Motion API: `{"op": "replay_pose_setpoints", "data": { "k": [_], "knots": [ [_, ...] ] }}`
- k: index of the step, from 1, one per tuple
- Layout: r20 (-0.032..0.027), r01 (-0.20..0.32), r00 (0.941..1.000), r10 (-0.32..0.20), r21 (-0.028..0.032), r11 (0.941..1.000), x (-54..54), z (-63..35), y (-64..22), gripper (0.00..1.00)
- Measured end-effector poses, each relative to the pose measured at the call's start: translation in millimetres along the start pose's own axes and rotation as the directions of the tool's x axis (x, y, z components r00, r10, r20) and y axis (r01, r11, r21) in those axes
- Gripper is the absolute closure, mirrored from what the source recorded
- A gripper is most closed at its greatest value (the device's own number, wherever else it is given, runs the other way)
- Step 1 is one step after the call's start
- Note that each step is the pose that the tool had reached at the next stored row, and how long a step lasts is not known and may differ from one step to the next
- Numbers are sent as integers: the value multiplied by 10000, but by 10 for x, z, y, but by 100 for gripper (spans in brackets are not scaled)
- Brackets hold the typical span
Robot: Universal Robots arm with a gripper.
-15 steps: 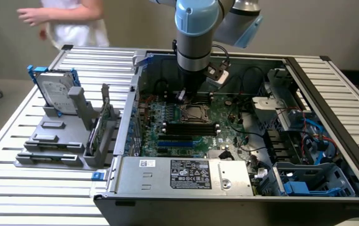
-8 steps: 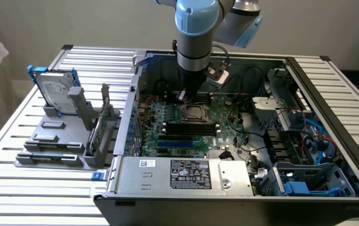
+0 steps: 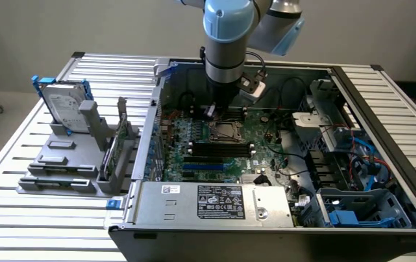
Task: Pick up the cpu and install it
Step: 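Install the first cpu locking lever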
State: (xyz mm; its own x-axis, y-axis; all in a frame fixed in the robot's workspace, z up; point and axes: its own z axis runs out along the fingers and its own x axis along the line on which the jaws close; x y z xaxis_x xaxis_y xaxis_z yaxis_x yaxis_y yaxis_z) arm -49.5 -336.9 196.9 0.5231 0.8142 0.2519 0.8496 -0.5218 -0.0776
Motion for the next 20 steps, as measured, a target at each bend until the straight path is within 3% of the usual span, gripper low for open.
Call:
{"op": "replay_pose_setpoints", "data": {
  "k": [20],
  "knots": [
    [28,305,9995,-305,79,9995,5,9,45,89]
  ]
}}
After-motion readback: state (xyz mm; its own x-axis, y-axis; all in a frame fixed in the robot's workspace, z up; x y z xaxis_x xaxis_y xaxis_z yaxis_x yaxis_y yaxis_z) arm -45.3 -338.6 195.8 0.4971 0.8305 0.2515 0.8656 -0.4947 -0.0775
